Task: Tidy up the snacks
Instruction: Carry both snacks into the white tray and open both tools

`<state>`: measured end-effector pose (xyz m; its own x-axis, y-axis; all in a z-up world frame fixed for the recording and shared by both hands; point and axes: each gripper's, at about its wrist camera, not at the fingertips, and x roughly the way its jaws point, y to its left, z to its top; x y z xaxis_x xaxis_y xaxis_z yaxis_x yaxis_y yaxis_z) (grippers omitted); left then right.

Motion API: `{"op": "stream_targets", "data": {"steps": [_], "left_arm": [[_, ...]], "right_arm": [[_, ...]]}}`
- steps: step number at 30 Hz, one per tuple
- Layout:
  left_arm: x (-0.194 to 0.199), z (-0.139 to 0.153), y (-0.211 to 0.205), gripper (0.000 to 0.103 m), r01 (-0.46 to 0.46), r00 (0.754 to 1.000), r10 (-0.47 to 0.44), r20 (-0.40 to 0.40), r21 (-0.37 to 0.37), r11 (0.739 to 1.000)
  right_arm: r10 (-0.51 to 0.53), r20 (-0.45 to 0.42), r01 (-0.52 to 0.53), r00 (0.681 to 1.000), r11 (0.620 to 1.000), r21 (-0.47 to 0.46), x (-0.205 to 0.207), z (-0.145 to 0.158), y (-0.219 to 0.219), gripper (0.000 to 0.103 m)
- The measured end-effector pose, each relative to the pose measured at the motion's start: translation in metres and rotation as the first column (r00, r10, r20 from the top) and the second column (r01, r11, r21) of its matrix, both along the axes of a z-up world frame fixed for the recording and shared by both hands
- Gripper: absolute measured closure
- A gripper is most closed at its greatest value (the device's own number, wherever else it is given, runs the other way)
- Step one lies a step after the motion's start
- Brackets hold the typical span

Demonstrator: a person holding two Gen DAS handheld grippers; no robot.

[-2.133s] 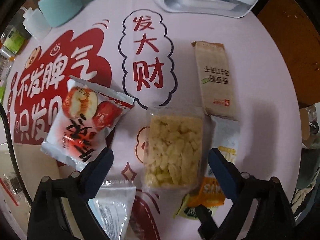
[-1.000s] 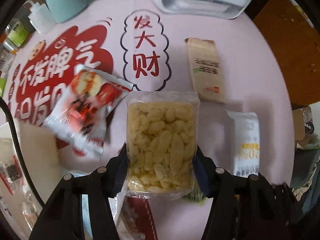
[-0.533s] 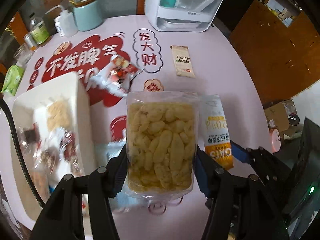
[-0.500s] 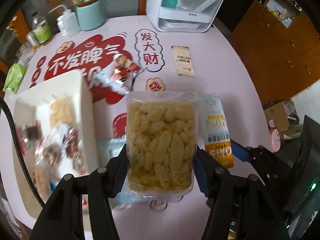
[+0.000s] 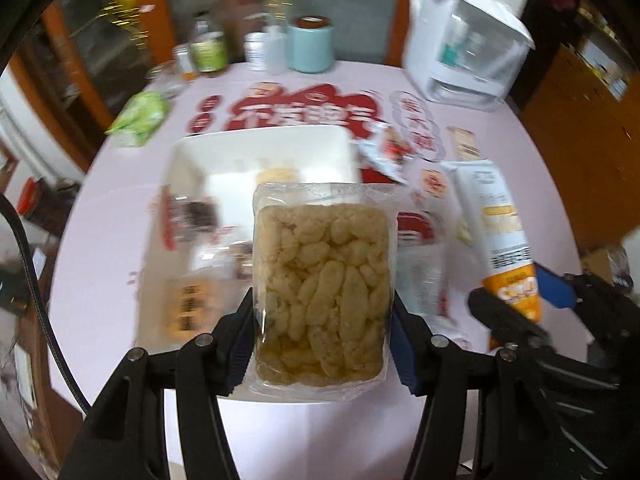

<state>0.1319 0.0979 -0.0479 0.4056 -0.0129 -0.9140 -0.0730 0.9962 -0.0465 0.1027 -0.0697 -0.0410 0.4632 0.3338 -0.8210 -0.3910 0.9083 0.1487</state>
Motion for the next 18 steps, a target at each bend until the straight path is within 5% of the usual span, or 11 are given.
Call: {"op": "stream_targets", "data": {"steps": [10,18], "left_arm": [[-0.008,-0.016,0.084,0.045,-0.119,0.993,0.118,0.013,0.064,0.991],[0.012,-0.045,0.1,0.045,-0.084,0.996,0.085,-0.008,0.041,0.996]], "right_arm": [[0.082,-0.001,-0.082,0.997,0.997,-0.013,0.017,-0.006,0.079,0.057],[0.058,-0.008,-0.059,0.998,0.997,-0.057,0.045,-0.023,0.113,0.057]]}}
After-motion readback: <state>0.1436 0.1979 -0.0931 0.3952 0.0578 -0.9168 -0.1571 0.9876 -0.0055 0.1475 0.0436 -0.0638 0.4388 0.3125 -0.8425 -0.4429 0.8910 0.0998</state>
